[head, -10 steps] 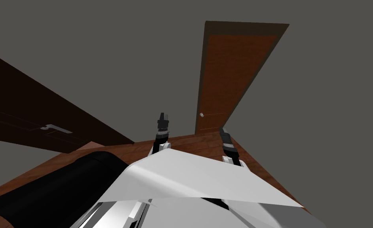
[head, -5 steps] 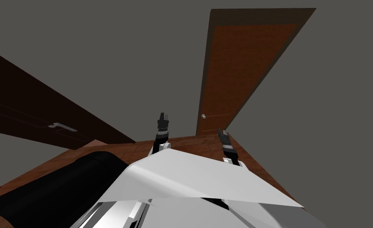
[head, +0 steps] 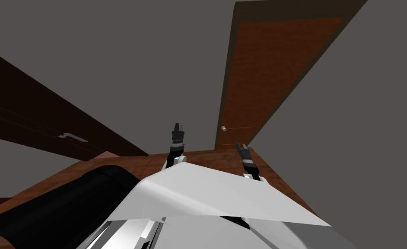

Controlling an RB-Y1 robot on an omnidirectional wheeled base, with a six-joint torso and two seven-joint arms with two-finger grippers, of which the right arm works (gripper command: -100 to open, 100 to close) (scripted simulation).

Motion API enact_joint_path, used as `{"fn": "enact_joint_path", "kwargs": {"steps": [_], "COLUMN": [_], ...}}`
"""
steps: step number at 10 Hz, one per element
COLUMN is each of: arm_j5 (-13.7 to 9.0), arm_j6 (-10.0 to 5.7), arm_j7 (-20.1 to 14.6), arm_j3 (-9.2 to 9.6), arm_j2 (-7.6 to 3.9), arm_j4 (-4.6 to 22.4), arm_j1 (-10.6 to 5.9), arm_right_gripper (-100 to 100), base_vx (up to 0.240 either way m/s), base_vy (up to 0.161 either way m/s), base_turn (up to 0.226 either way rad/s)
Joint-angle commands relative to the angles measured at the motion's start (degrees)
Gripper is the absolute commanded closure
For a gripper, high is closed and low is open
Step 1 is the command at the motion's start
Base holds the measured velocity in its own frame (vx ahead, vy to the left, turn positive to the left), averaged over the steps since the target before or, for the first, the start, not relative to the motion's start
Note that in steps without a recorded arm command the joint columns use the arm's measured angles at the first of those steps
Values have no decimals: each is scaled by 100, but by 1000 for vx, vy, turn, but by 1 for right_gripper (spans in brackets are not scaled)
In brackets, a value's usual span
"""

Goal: Pull the door open

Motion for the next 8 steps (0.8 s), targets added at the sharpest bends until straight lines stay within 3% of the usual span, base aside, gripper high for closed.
{"fn": "enact_joint_path", "kwargs": {"steps": [1,7,8], "arm_j5": [85,374,374], "arm_j6": [-51,-225,-225], "arm_j7": [218,898,898], "arm_j3": [-41,-162,-162], "arm_j2": [-33,-125,-125], "arm_j4": [286,1238,1238], "arm_j1": [-120,-401,-401], "arm_right_gripper": [-100,-100,-100], "base_vx": [88,105,62], "base_vy": [-3,-6,-9], "base_turn": [59,65,14]}}
